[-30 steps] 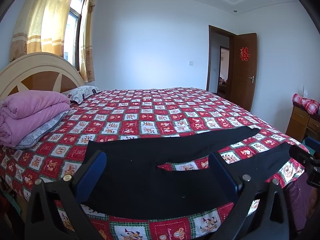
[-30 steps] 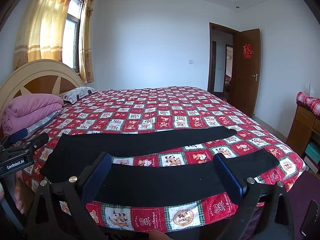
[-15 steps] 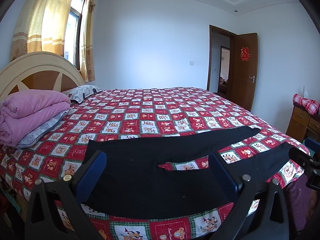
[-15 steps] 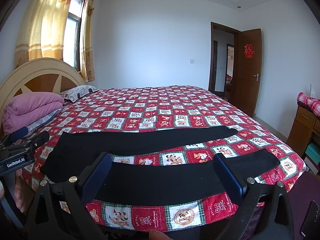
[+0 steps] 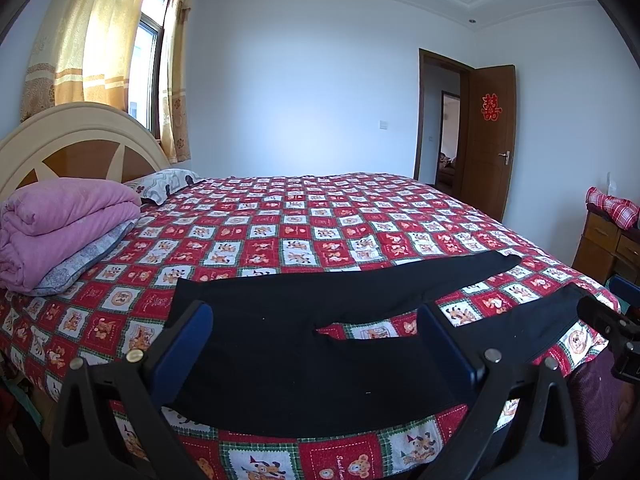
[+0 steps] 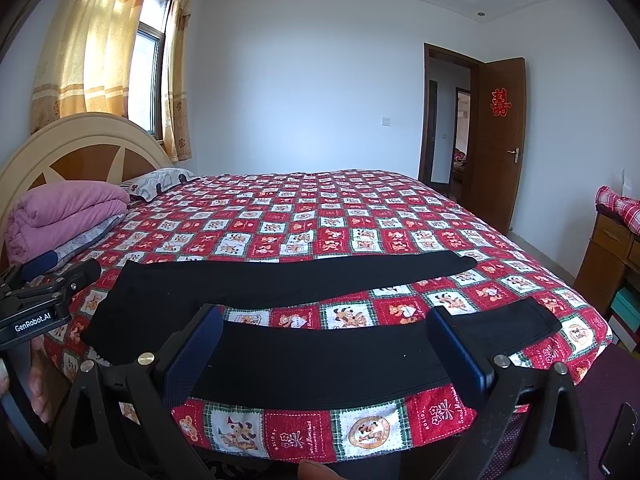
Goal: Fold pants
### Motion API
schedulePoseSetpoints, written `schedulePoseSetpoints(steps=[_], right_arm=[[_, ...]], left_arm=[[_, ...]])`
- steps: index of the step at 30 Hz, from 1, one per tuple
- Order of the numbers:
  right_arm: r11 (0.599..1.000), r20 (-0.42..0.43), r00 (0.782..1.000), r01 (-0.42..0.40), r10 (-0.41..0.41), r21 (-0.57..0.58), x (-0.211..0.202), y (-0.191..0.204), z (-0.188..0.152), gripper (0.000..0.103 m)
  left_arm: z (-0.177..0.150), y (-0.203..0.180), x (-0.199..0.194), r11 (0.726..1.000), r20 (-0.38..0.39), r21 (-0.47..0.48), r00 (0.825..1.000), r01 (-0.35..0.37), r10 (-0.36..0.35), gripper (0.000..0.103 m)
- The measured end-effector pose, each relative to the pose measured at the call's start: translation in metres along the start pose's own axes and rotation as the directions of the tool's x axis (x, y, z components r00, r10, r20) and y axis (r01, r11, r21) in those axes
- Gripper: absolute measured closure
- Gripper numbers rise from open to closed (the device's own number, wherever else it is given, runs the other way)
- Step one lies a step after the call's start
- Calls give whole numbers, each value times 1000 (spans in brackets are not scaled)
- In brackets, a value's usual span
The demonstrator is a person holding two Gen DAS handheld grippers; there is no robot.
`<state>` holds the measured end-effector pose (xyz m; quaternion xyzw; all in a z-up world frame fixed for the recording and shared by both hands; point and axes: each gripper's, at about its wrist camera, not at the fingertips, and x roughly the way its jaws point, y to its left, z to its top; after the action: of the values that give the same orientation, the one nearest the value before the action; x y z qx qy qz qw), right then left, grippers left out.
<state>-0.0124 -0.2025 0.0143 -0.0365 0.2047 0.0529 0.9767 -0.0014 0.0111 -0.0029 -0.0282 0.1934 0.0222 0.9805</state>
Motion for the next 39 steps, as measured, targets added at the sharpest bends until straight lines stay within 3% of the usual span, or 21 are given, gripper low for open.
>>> schedulePoseSetpoints(steps=[15,25,28,32,35,39], right_arm=[[1000,-17,1000,7,-7,-4,9,-1,-7,1],[998,-83,995,-52,50,-18,40,3,-25,1],[997,-109,992,-70,66,-39,53,5,-32,1],[995,-158,984,-92,88,-24,77,0,-41,1],[995,-206,974,-97,96,7,95,-9,-46,1],[994,-252,962,-95,106,55,114,-21,-56,1]], left_arm=[[-8,7,5,1000,-17,-5,1000,0,0,0],[-30,14,48,1000,-125,-19,992,-6,3,0],[-35,26,68,999,-148,1,989,-33,32,0],[-33,69,104,984,-180,27,968,-175,177,0],[-21,122,138,953,-205,33,931,-302,302,0],[-10,173,179,947,-255,24,914,-322,317,0]])
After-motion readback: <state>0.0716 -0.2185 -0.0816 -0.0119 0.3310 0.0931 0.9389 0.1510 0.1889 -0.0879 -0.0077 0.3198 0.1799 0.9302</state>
